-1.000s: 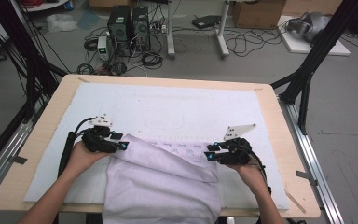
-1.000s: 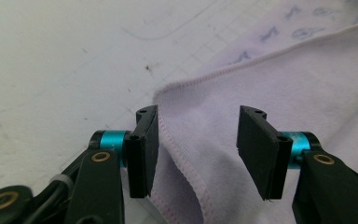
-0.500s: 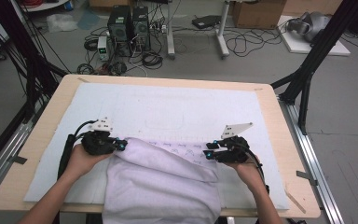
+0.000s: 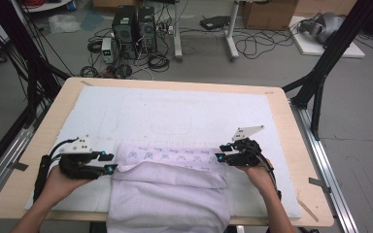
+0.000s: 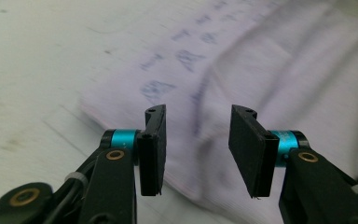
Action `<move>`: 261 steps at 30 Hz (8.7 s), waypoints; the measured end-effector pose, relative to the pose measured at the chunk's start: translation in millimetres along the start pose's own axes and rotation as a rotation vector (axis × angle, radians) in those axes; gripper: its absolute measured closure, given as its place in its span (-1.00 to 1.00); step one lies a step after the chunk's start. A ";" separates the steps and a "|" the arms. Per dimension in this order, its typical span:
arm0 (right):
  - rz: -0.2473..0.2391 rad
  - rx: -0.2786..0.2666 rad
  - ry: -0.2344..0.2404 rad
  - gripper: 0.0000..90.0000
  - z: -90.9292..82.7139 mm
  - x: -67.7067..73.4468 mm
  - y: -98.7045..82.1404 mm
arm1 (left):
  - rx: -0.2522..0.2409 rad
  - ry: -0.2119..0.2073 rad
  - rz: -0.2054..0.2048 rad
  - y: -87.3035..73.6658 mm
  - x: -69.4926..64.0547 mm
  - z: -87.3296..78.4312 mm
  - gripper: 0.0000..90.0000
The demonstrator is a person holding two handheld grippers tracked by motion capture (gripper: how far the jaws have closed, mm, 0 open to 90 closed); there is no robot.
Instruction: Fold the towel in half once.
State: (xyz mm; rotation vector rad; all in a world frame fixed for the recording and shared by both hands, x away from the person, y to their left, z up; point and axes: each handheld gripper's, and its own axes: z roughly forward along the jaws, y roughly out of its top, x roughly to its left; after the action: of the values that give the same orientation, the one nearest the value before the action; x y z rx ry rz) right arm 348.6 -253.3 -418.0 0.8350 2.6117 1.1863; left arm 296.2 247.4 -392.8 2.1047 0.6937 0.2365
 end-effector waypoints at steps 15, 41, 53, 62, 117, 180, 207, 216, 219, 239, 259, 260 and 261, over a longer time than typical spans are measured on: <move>0.042 0.055 -0.006 0.17 21.7 -19.4 -9.3 | 0.129 0.029 -0.137 0.5 48.2 68.3 0.41; 0.006 -0.047 -0.275 0.48 -6.6 -117.3 135.4 | -0.007 0.375 -0.095 146.5 127.6 67.6 0.31; 0.034 -0.025 -0.151 0.20 12.2 -82.6 72.9 | 0.069 0.193 -0.112 72.9 109.0 80.6 0.07; 0.042 0.011 -0.093 0.08 26.6 -66.6 40.2 | 0.108 0.089 -0.059 65.4 91.3 110.6 -0.10; -0.086 0.015 0.118 0.27 3.0 27.2 -8.4 | 0.108 -0.028 0.031 -10.2 14.2 46.3 0.29; -0.011 -0.009 -0.180 0.88 23.4 -122.8 133.2 | -0.120 0.394 -0.198 103.2 147.4 70.3 0.93; -0.078 -0.094 -0.049 0.11 3.2 -41.9 33.9 | -0.059 0.138 -0.030 18.5 69.8 42.5 0.06; -0.088 0.000 0.021 0.18 14.3 -21.5 8.1 | -0.003 0.040 0.022 -5.1 33.1 45.1 0.06; -0.118 -0.027 -0.008 0.22 15.2 -14.7 3.0 | 0.034 0.039 0.024 -10.1 31.6 51.9 0.09; -0.130 -0.083 0.037 0.96 -5.1 5.3 -1.6 | 0.004 0.039 0.010 13.5 30.1 20.6 0.89; -0.195 -0.001 0.138 0.36 -4.6 44.7 -20.9 | 0.082 -0.059 0.072 -26.0 -13.0 18.0 0.33; -0.202 0.005 0.142 0.36 -2.1 45.2 -21.5 | 0.089 -0.064 0.077 -27.5 -14.1 21.6 0.36; -0.204 0.017 0.143 0.36 0.0 45.8 -22.2 | 0.098 -0.070 0.083 -28.5 -15.0 24.0 0.40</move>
State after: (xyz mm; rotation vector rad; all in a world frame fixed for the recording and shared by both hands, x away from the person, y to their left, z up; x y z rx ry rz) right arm 301.0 -240.0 -430.2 0.4878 2.7432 1.2091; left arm 282.5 235.4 -428.6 2.2272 0.5879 0.1769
